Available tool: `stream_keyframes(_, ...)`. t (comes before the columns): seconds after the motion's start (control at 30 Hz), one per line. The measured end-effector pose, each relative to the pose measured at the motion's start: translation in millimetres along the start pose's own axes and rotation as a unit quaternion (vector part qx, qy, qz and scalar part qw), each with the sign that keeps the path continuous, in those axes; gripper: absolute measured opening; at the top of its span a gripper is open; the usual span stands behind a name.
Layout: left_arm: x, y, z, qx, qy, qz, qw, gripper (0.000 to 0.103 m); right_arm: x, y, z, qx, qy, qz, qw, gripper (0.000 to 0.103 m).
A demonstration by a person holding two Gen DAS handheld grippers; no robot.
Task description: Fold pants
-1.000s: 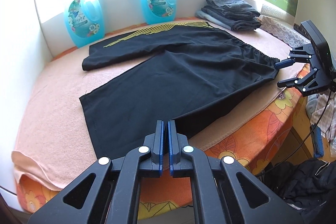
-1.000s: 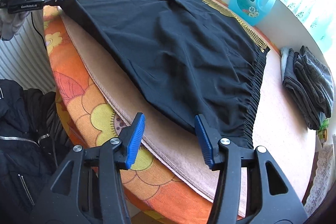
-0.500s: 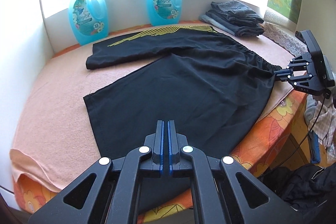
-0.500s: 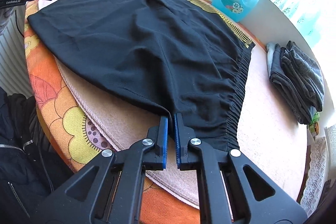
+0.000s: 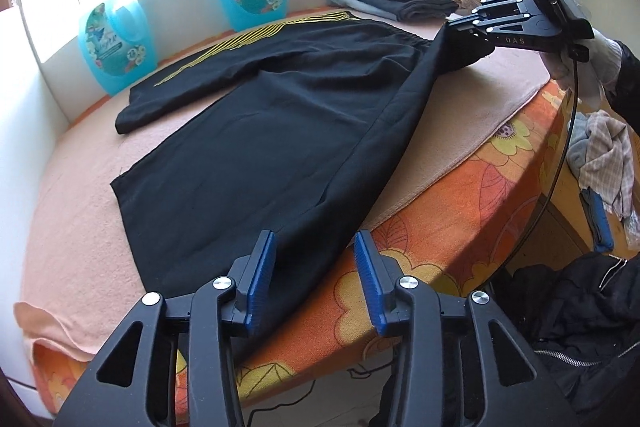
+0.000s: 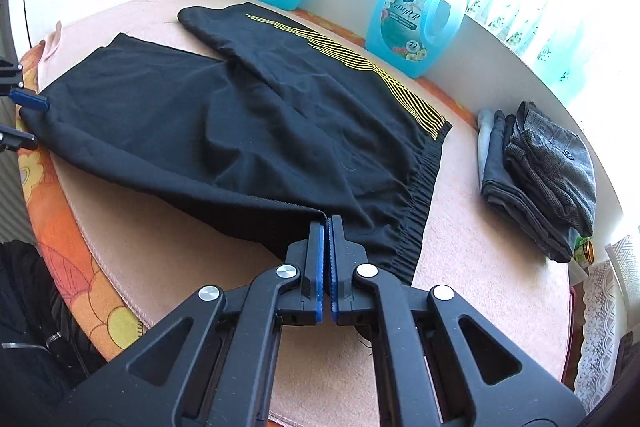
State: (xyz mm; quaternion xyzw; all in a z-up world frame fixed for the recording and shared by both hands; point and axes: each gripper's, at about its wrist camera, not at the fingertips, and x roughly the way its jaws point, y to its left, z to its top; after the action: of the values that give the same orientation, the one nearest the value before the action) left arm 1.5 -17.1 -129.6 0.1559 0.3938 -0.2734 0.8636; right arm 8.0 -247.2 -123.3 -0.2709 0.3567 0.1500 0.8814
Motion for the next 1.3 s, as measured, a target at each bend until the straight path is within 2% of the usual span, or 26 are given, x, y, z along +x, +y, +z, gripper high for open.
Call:
stream_keyframes(0.07,2.8,-5.5,3.8,0.007,-0.001,-0.009,0.9999,0.047,1.5,0.8,5.8,-0.004,-0.001,-0.003,1.000,0.002)
stream_keyframes(0.1,5.9,-9.7,5.1,0.017,0.001,-0.003,0.9998,0.048,2.6,1.1,8.6,-0.007,-0.002,-0.005,1.000,0.002)
stream_keyframes(0.23,18.0,-17.0,7.6,0.040,0.014,0.011,0.9990,0.049,5.8,-0.4,18.4,-0.008,-0.007,-0.011,1.000,0.002)
stream_keyframes(0.47,21.8,6.2,8.7,-0.024,0.020,-0.008,0.9995,0.049,14.2,-5.0,32.3,-0.004,-0.013,-0.013,1.000,0.002)
stream_keyframes(0.6,25.6,15.0,9.7,-0.040,0.021,0.000,0.9990,0.048,15.9,-4.3,34.9,-0.004,-0.017,-0.013,1.000,0.002)
stream_keyframes(0.63,26.3,15.6,10.3,-0.039,0.022,0.000,0.9990,0.047,16.0,-4.2,35.0,-0.003,-0.017,-0.013,1.000,0.002)
stream_keyframes(0.7,27.3,18.2,11.8,-0.038,0.021,0.010,0.9990,0.033,15.9,-4.1,35.0,-0.003,-0.016,-0.013,1.000,0.002)
stream_keyframes(0.77,27.4,24.1,12.9,-0.043,0.019,0.020,0.9987,0.009,14.0,-3.3,33.1,-0.002,-0.017,-0.011,1.000,0.002)
stream_keyframes(0.83,26.5,31.9,11.9,-0.059,0.015,0.012,0.9981,0.004,10.9,-2.2,30.3,0.000,-0.018,-0.009,1.000,0.002)
stream_keyframes(1.0,8.6,42.0,17.0,-0.073,-0.029,0.041,0.9960,0.002,-8.6,-0.6,20.7,0.014,-0.036,-0.019,0.999,0.002)
stream_keyframes(1.1,-4.4,56.1,31.0,-0.087,-0.057,0.052,0.9932,0.002,-20.4,-2.3,24.3,0.022,-0.054,-0.031,0.998,0.002)
stream_keyframes(1.3,-15.8,79.5,66.9,-0.076,-0.104,0.088,0.9877,0.001,-23.9,-2.7,42.4,0.017,-0.070,-0.045,0.996,0.002)
